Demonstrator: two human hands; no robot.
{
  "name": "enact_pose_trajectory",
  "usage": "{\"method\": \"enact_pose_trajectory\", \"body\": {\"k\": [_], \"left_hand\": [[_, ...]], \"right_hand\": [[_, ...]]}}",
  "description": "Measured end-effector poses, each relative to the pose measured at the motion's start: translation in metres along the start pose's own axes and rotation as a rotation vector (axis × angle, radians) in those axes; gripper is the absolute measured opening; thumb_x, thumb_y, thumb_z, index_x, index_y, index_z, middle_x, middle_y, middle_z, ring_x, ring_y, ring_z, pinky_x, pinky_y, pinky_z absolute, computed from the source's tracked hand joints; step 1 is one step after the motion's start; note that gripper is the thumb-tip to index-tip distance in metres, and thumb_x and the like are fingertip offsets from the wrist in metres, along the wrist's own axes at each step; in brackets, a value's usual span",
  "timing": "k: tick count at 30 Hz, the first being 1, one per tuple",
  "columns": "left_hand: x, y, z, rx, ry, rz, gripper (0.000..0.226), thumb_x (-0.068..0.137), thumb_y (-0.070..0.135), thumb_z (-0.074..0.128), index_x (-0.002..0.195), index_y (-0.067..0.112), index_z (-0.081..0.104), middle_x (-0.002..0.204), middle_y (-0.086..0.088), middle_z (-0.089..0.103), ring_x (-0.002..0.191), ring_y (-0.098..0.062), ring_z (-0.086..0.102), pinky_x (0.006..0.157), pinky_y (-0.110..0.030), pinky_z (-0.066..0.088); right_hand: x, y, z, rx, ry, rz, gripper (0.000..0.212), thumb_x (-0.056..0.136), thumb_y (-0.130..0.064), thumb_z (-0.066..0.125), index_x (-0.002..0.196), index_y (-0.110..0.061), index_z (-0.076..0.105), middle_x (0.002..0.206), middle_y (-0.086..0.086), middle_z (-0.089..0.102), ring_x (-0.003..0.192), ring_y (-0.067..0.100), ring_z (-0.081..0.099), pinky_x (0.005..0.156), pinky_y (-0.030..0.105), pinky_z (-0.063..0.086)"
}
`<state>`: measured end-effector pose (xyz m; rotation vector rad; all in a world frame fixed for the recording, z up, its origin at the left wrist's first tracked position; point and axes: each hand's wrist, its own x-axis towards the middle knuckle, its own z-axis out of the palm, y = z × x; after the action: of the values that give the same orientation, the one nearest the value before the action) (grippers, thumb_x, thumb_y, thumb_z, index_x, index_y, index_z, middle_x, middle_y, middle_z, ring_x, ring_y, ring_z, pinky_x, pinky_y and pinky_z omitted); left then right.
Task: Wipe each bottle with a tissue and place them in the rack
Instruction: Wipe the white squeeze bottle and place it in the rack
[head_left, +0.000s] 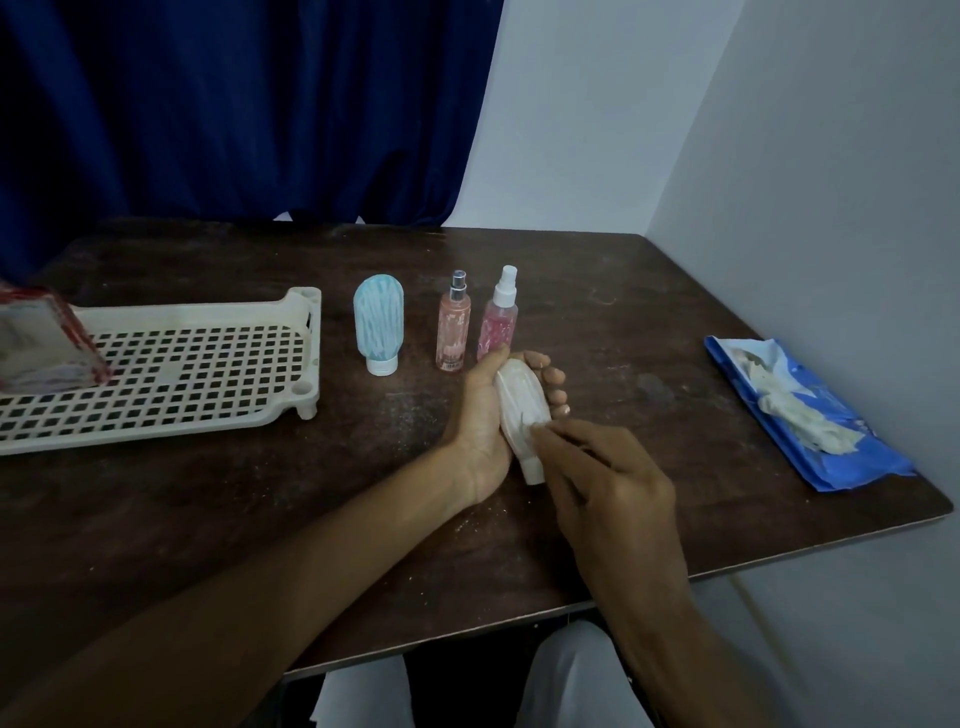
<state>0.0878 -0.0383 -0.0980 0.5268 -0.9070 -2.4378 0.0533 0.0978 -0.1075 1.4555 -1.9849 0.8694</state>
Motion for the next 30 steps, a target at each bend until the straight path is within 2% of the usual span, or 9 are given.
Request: {"method": "enact_pose_trajectory", "body": {"k": [7, 10, 16, 20, 24, 30], "left_hand": [[-0.001, 0.006, -0.001, -0.021, 0.002, -0.014, 0.039, 0.100, 0.036, 0.039, 0.082, 0.009, 0.060, 0.073, -0.005, 0.065, 0.061, -0.015, 0.057, 0.064, -0.031, 0.050], [-0.001, 0.010, 0.002, 0.015, -0.021, -0.026, 0.038, 0.101, 0.035, 0.038, 0.080, 0.010, 0.058, 0.073, -0.006, 0.065, 0.060, -0.015, 0.056, 0.059, -0.027, 0.050], [-0.001, 0.022, 0.004, 0.002, 0.011, 0.006, 0.039, 0.102, 0.034, 0.036, 0.078, 0.009, 0.055, 0.069, -0.007, 0.063, 0.056, -0.017, 0.054, 0.057, -0.027, 0.047], [-0.004, 0.016, 0.006, 0.023, 0.000, 0.023, 0.040, 0.102, 0.034, 0.035, 0.078, 0.009, 0.054, 0.069, -0.008, 0.064, 0.054, -0.016, 0.052, 0.053, -0.025, 0.045], [-0.005, 0.014, 0.002, -0.005, -0.015, 0.043, 0.039, 0.102, 0.034, 0.034, 0.078, 0.009, 0.053, 0.069, -0.008, 0.064, 0.053, -0.016, 0.052, 0.054, -0.026, 0.044], [-0.003, 0.012, -0.002, 0.009, -0.003, 0.066, 0.039, 0.102, 0.033, 0.034, 0.078, 0.009, 0.053, 0.068, -0.007, 0.063, 0.052, -0.016, 0.049, 0.054, -0.027, 0.042]], "right_hand": [[0.005, -0.003, 0.004, 0.028, -0.025, -0.016, 0.023, 0.076, -0.002, 0.082, 0.098, -0.005, 0.078, 0.098, 0.006, 0.072, 0.084, 0.018, 0.067, 0.079, 0.014, 0.047], [0.011, 0.001, 0.003, 0.049, 0.016, -0.003, 0.020, 0.077, -0.002, 0.081, 0.096, -0.005, 0.078, 0.096, 0.007, 0.072, 0.083, 0.019, 0.066, 0.079, 0.013, 0.045], [0.014, -0.006, 0.012, 0.070, -0.010, -0.085, 0.012, 0.080, 0.001, 0.078, 0.092, -0.001, 0.077, 0.094, 0.010, 0.071, 0.082, 0.025, 0.065, 0.071, 0.033, 0.055], [0.012, -0.001, 0.006, 0.092, 0.023, -0.023, 0.009, 0.082, -0.001, 0.075, 0.091, -0.002, 0.078, 0.094, 0.010, 0.071, 0.084, 0.024, 0.066, 0.074, 0.024, 0.052], [0.011, -0.012, 0.016, 0.115, 0.025, -0.031, 0.008, 0.084, -0.003, 0.075, 0.092, -0.001, 0.077, 0.093, 0.010, 0.071, 0.083, 0.024, 0.065, 0.071, 0.028, 0.053], [0.000, -0.005, 0.010, 0.136, 0.077, 0.026, 0.009, 0.081, 0.002, 0.076, 0.088, -0.002, 0.077, 0.094, 0.009, 0.071, 0.082, 0.024, 0.066, 0.074, 0.023, 0.050]]}}
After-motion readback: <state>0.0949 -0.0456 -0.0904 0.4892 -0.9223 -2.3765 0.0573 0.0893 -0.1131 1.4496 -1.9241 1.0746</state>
